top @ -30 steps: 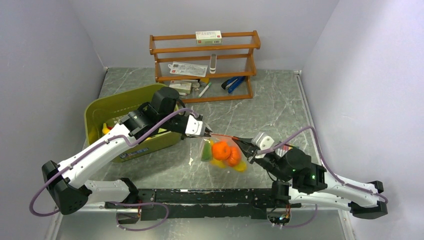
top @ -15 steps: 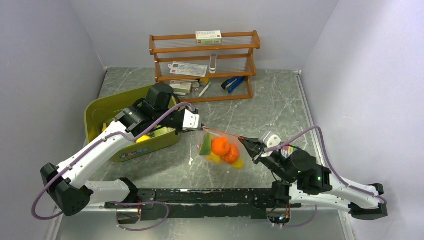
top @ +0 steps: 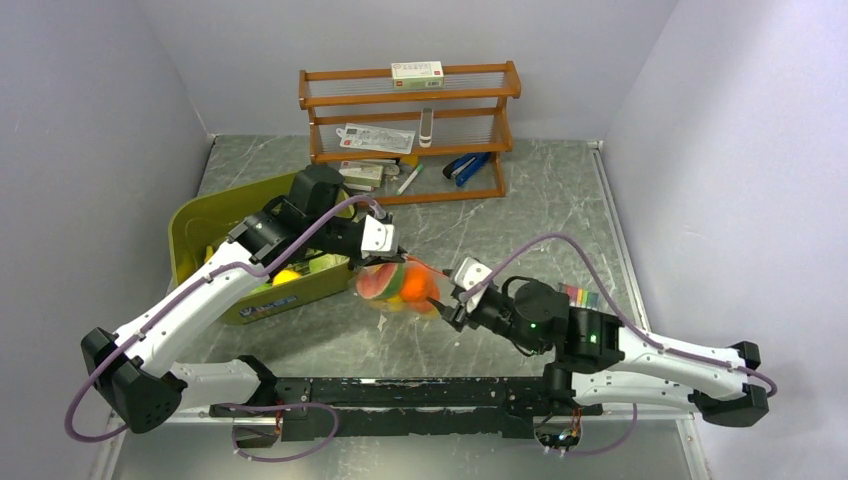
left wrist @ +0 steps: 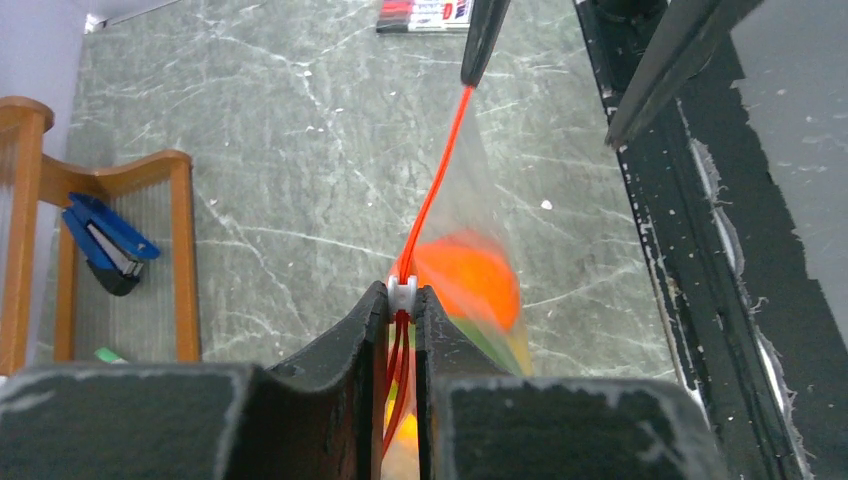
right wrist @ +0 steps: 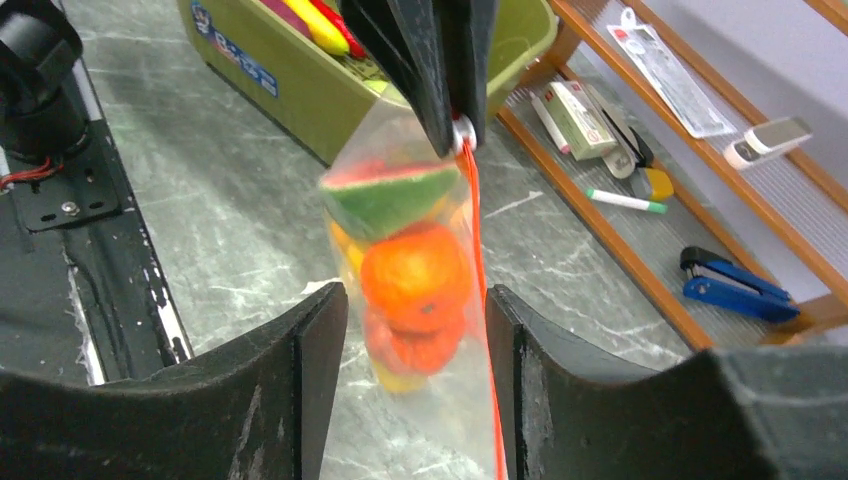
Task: Place the food in the zip-top bag and seal the zipper
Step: Zip the zipper food storage bag at the center of the board.
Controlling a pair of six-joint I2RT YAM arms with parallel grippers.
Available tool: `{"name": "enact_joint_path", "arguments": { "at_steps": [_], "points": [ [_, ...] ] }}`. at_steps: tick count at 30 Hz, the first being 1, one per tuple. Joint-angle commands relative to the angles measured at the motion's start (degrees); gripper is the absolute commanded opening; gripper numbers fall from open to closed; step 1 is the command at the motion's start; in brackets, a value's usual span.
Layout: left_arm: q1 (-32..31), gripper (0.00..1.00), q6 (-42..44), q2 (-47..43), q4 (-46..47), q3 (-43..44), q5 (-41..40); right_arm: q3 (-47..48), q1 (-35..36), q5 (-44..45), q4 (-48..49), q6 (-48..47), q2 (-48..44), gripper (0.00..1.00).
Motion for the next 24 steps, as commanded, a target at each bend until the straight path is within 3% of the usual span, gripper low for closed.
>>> {"name": "enact_joint_path", "arguments": {
  "at_steps": [1, 10, 24],
  "points": [
    [0.27, 0.07, -1.67, -1.35, 4.55, -1.94, 5.60, 3.03, 0.00, -3.01, 2.46, -1.82, 4.51, 0.54],
    [0.29, 0.07, 1.08, -2.99, 2.96, -2.99, 8.17, 3.74, -1.17, -3.19, 7.08, -7.78, 11.17, 0.56],
    [0.27, 0.07, 2.73, -4.24, 2.99, -5.41, 8.86, 7.47, -11.27, -23.43, 4.40, -7.79, 11.77, 0.54]
  ]
}}
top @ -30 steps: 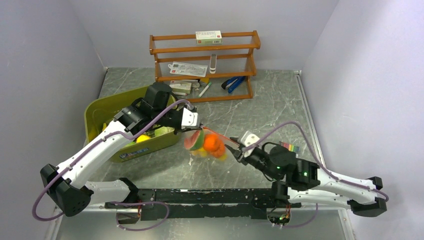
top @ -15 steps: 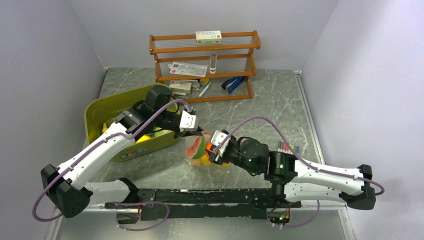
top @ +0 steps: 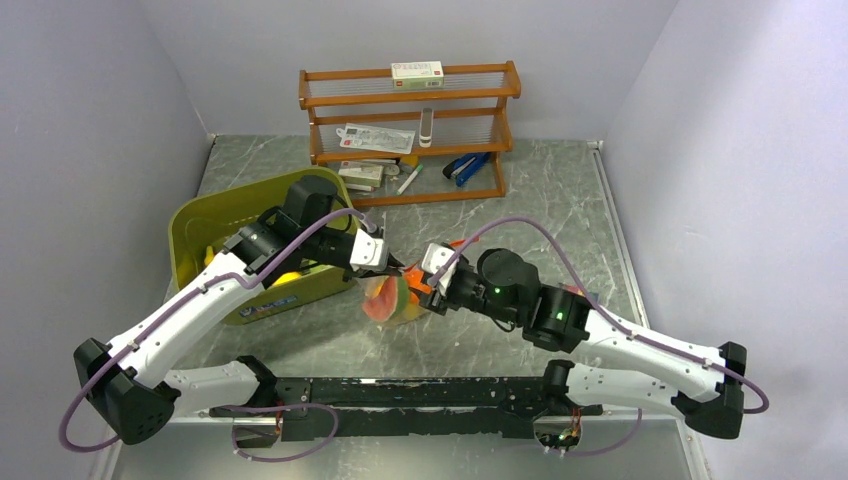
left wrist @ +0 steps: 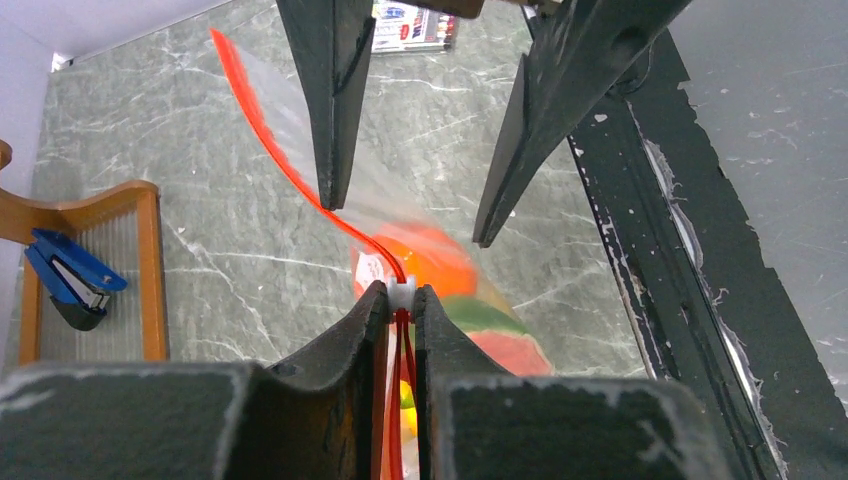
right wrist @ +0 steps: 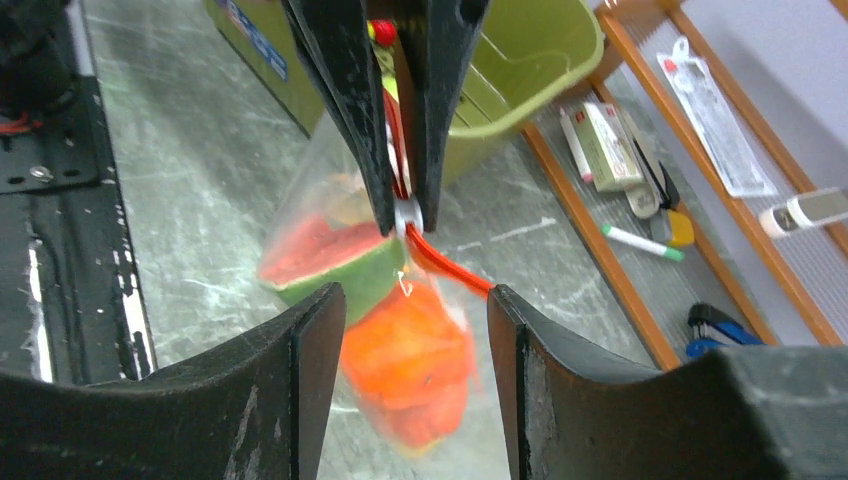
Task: Place the food in the zip-top bag and seal the zipper
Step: Zip the zipper food storage bag at the center of the board.
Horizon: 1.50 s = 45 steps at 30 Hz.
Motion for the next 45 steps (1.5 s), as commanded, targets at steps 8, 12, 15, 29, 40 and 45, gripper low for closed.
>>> {"name": "enact_joint_path", "arguments": {
  "at_steps": [8, 12, 15, 29, 40, 45],
  "points": [
    [0.16, 0.07, 1.75, -0.50, 1.61, -0.32, 2.85, 5.11, -1.26, -9.81, -1.01, -3.05, 0.65, 0.55],
    [0.18, 0.07, 1.59, -0.47, 1.81, -0.37, 3.22, 6.22, -3.21, -10.97, -3.27, -3.77, 3.55, 0.53],
    [0.16, 0.07, 1.71, -0.48, 1.53, -0.27, 3.39, 5.46, -3.71, -12.11, -2.59, -3.22, 4.07, 0.50],
    [0.16, 0.07, 2.51, -1.10, 0.01, 0.32, 3.62, 2.40, -6.54, -12.13, -3.48, -4.14, 3.18, 0.00],
    [0.25, 0.07, 2.69, -2.15, -3.01, 0.71, -0.41, 2.04, -8.57, -10.49, -6.62, -4.34, -0.82, 0.00],
    [0.24, 0.07, 3.16, -3.28, -4.36, 0.80, -2.05, 1.63, -9.10, -9.91, -8.84, -3.77, -3.50, 0.00]
  ]
}}
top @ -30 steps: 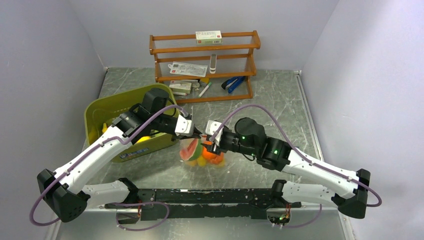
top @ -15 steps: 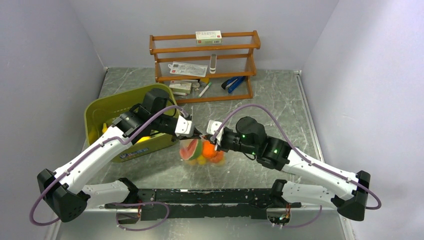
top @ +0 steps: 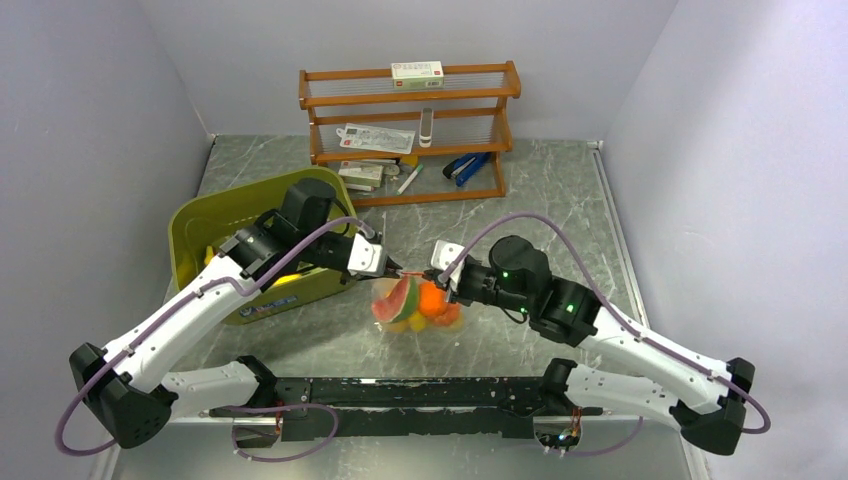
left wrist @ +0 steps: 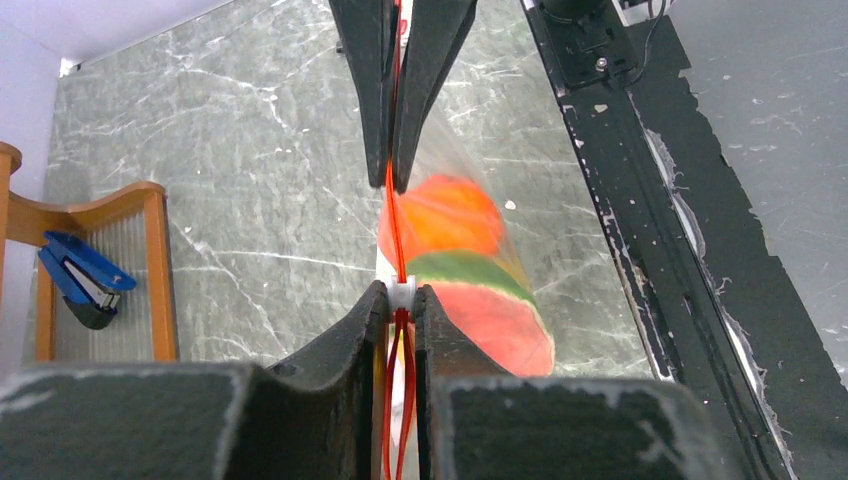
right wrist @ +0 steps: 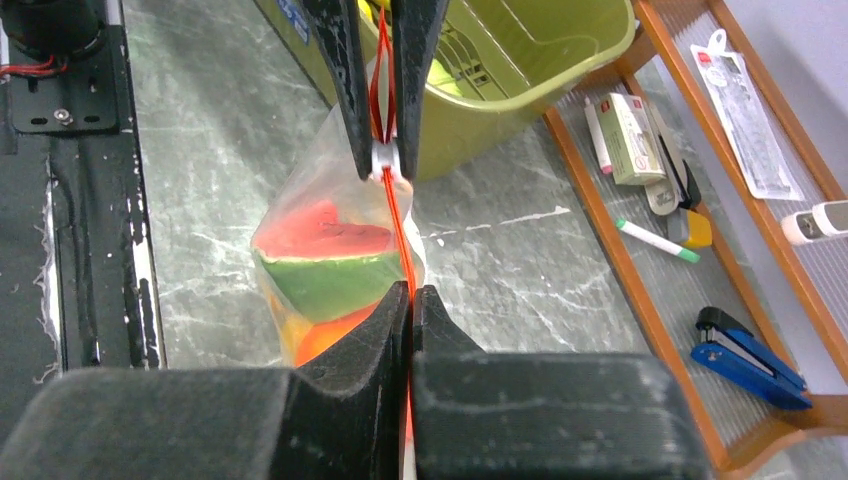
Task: Place the food in the zip-top bag and seal the zipper
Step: Zip the zipper food storage bag at the center of the board.
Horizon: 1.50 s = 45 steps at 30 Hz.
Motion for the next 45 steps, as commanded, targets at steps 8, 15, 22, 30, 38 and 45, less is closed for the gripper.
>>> {"name": "enact_joint_path", "arguments": {
  "at_steps": [8, 15, 22, 30, 38, 45],
  "points": [
    [0.51, 0.07, 2.02, -2.75, -5.92, 1.75, -3.76, -0.78, -1.37, 6.03, -7.13, 0.33, -6.83, 0.00],
    [0.85, 0.07, 2.02, -4.50, -7.16, 1.06, -5.74, -0.52, -1.46, 8.05, -11.04, 0.51, -9.49, 0.00],
    [1.37, 0.07, 2.59, -4.99, -8.55, 0.45, -8.86, -0.05, -1.46, 9.93, -13.38, 1.54, -11.57, 0.00],
    [2.50, 0.07, 3.08, -4.89, -8.71, -0.04, -10.31, 0.27, -1.46, 10.72, -15.23, 2.40, -11.79, 0.00],
    [3.98, 0.07, 4.36, -3.79, -9.97, 0.49, -9.80, -0.49, -1.46, 13.55, -16.19, 2.56, -11.04, 0.00],
    [4.02, 0.07, 1.67, -3.94, -2.15, -0.32, -11.74, -0.96, -1.52, 15.97, -13.00, 1.70, -10.94, 0.00]
  ]
}}
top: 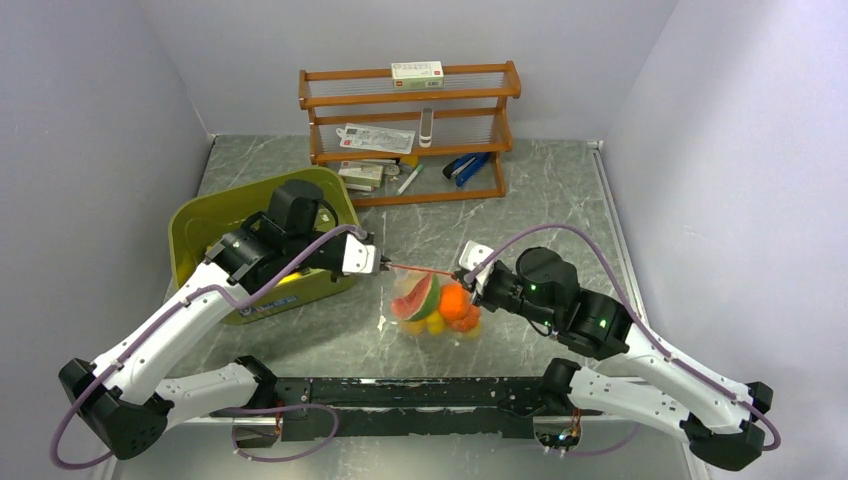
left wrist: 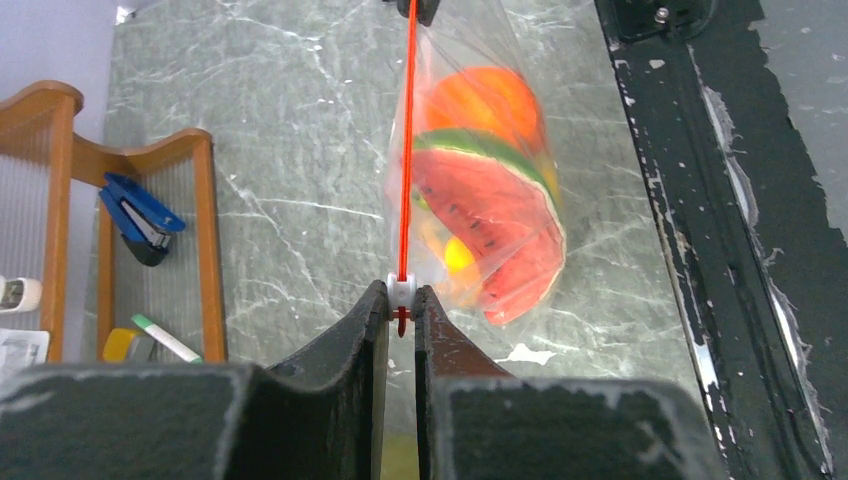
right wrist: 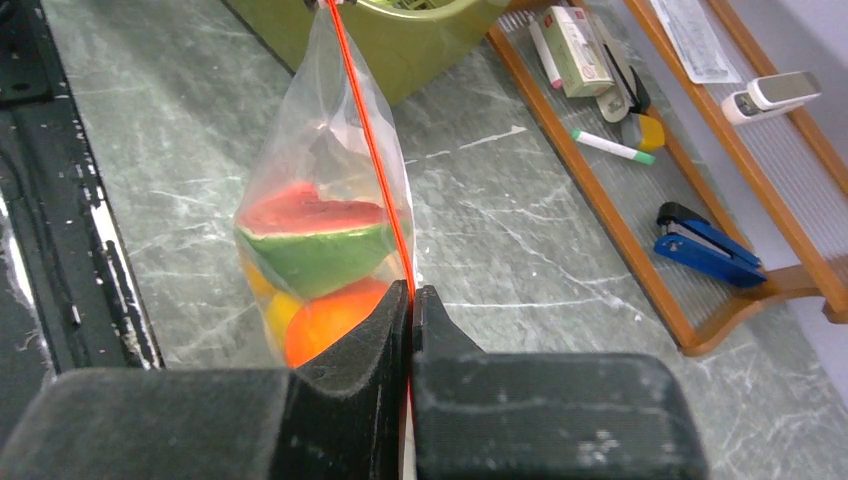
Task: Place the food in the zip-top bag and seal the zipper
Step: Zip the zipper food storage bag at the center of the board, then place the zipper food storage bag at the center of the board.
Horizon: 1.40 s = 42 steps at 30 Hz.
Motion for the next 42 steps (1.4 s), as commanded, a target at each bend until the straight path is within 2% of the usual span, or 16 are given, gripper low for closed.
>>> {"name": "enact_joint_path", "arguments": {
  "at_steps": [1, 5, 8, 11, 13, 16, 20, 25, 28, 32, 37, 39, 42],
  "points": [
    [2.01, 0.07, -1.41, -0.28, 4.26, -0.35, -5.94, 0.07, -0.83, 8.27, -0.91, -2.26, -0.46, 0.00],
    [2.04, 0.07, -1.79, 4.08, 11.06, 2.49, -6.03, 1.64, -2.24, 10.90, 3.73, -7.73, 4.12, 0.00],
    [2.06, 0.07, -2.31, 8.27, 15.91, 5.16, -8.10, 4.42, -6.32, 10.35, 5.86, -11.59, 8.55, 0.00],
    [2.29, 0.07, -2.49, 10.61, 20.76, 7.13, -9.40, 7.30, -13.13, 5.65, 7.49, -14.09, 11.75, 0.00],
    [2.59, 0.07, -2.57, 12.06, 20.45, 9.52, -8.46, 11.43, -17.86, 0.68, 6.29, -14.32, 14.03, 0.00],
    [2.65, 0.07, -2.62, 12.49, 18.49, 11.56, -5.46, 15.02, -19.58, -2.17, 3.10, -13.14, 15.99, 0.00],
    [2.66, 0.07, -4.03, 9.47, 17.49, 8.34, 0.57, 16.18, -19.63, -7.69, -4.56, -8.58, 14.51, 0.00],
    [2.61, 0.07, -11.78, 5.96, 17.73, 3.32, 7.64, 17.30, -19.61, -16.40, -12.54, 1.42, 8.92, 0.00],
    [2.49, 0.07, -17.78, 3.81, 23.73, -1.54, 12.81, 16.08, -19.68, -18.58, -10.55, 5.69, 4.82, 0.00],
    [2.49, 0.07, -22.41, 5.33, 30.46, -5.76, 8.12, 10.26, -19.64, -11.43, -6.19, 8.16, 4.46, 0.00],
    [2.52, 0.11, -23.33, 15.44, 25.50, -2.60, 3.27, -0.32, -19.90, -2.39, 0.95, 9.57, 7.85, 0.00],
    [2.55, 0.17, -22.39, 18.86, 23.63, -1.55, 0.16, -3.15, -20.46, -3.35, 3.72, 10.19, 9.59, 0.00],
    [2.54, 0.34, -20.94, 21.45, 21.45, 0.02, -2.60, -6.45, -21.79, -5.17, 8.26, 10.75, 12.41, 0.00]
  ]
}}
